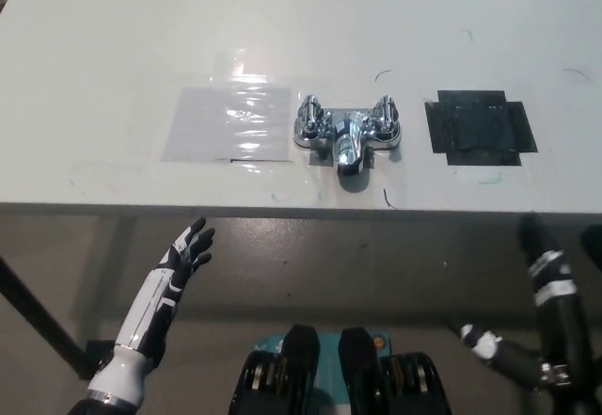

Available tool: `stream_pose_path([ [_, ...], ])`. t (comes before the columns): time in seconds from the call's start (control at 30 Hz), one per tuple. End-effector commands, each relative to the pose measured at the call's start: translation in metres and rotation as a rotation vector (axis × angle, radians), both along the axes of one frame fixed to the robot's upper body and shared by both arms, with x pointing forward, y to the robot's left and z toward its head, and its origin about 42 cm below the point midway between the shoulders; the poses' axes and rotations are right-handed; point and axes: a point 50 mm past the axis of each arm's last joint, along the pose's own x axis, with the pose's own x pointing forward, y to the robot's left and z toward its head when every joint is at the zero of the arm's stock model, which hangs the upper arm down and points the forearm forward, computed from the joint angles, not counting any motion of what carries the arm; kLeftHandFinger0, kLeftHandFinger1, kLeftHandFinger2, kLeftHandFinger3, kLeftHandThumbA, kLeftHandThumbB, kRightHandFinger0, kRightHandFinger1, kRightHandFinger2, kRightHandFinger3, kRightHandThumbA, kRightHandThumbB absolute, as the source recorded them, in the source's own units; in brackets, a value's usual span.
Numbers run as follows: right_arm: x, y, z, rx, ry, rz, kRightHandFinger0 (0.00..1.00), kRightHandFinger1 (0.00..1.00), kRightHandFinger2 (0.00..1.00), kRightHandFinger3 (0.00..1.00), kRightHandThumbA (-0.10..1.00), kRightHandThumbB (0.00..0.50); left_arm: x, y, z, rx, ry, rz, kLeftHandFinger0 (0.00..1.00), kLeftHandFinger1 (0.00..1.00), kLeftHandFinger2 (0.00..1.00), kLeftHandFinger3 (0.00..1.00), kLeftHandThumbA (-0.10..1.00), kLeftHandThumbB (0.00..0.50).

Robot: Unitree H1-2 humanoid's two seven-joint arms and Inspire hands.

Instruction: The faucet is at the center of the desk and the robot turn off the faucet by turning the right faucet handle using the right hand

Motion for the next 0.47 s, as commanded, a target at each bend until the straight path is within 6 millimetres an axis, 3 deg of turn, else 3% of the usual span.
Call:
stream_pose_path([
  [0.0, 0.012, 0.007, -0.014, -0.044, 0.042, 0.079, 1.0, 1.0, 1.0, 1.0, 1.0, 0.182, 0.004, 0.002, 0.016, 0.017, -0.063, -0.025, 1.0, 1.0, 1.0, 1.0, 0.98, 0.299],
  [0.23, 0.028, 0.009, -0.031, -0.094, 0.122, 0.131, 1.0, 1.0, 1.0, 1.0, 1.0, 0.141, 0.006, 0.007, 0.014, 0.022, -0.067, -0.01, 1.0, 1.0, 1.0, 1.0, 0.98, 0.298],
  [0.43, 0.03, 0.008, -0.037, -0.112, 0.161, 0.143, 1.0, 1.0, 1.0, 1.0, 1.0, 0.151, 0.004, 0.008, 0.011, 0.014, -0.061, -0.007, 1.0, 1.0, 1.0, 1.0, 0.95, 0.282],
])
